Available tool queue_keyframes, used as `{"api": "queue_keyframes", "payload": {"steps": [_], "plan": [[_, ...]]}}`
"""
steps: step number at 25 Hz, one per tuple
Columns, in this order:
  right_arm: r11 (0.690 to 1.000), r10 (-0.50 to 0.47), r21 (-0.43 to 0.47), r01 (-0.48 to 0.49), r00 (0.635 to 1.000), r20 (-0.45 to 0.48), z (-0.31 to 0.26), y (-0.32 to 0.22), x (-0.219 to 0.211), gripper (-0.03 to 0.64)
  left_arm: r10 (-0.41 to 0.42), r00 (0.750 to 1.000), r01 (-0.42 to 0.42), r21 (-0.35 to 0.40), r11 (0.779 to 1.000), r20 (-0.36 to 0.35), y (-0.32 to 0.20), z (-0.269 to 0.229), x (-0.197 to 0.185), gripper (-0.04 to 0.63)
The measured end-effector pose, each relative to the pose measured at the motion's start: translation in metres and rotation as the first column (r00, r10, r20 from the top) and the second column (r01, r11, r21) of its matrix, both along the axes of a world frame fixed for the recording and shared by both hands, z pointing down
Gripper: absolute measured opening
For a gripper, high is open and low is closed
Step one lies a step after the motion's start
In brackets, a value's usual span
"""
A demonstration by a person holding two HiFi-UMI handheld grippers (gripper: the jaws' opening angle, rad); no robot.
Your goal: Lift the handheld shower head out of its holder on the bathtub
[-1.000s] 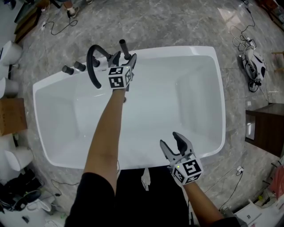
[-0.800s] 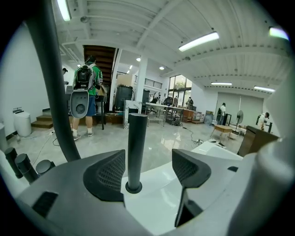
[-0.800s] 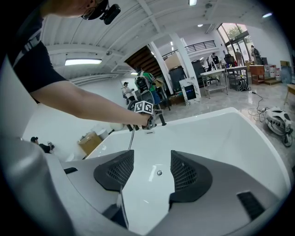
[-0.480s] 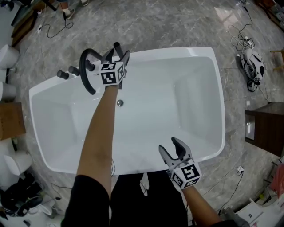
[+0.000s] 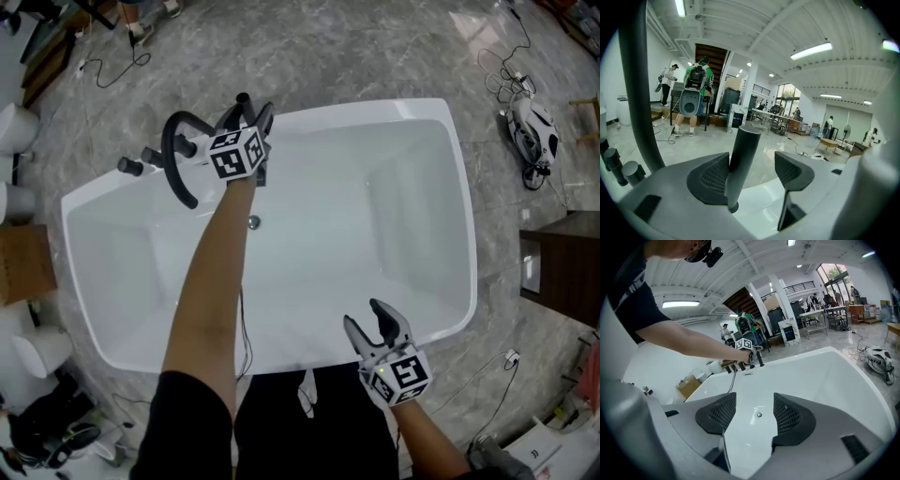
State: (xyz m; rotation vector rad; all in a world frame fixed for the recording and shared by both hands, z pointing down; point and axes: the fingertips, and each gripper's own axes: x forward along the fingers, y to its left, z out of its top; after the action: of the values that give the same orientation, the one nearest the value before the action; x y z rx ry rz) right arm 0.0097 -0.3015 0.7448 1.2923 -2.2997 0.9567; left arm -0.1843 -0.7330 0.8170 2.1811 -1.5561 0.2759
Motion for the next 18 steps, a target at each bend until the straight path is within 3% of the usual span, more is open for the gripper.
{"api": "queue_keyframes", "payload": {"steps": [2, 4, 10, 18], "plan": [[1.0, 0.003, 0.002, -0.003, 1.0, 0.002, 0.001, 0.002, 0.008, 0.225, -0.031, 0.999, 0.031, -0.006, 0.999, 0.01, -0.001, 0.001, -0.002, 0.282], [1.0, 0.01, -0.001, -0.01, 1.0, 0.004, 0.001, 0.003, 0.014, 0.225, -0.046, 0.998, 0.046, -0.003, 0.999, 0.033, -0.001, 0.002, -0.004, 0.212], [1.0, -0.001, -0.021, 0.001, 1.0, 0.01, 0.002, 0.01, 0.011, 0.224, -0.031, 0.994, 0.032, -0.013, 0.999, 0.106, -0.002, 0.008, -0.017, 0.14], [1.0, -0.004, -0.023, 0.004, 1.0, 0.008, 0.003, 0.007, 0.0, 0.224, -0.006, 0.992, 0.012, -0.051, 0.999, 0.125, 0.004, 0.007, -0.027, 0.129]]}}
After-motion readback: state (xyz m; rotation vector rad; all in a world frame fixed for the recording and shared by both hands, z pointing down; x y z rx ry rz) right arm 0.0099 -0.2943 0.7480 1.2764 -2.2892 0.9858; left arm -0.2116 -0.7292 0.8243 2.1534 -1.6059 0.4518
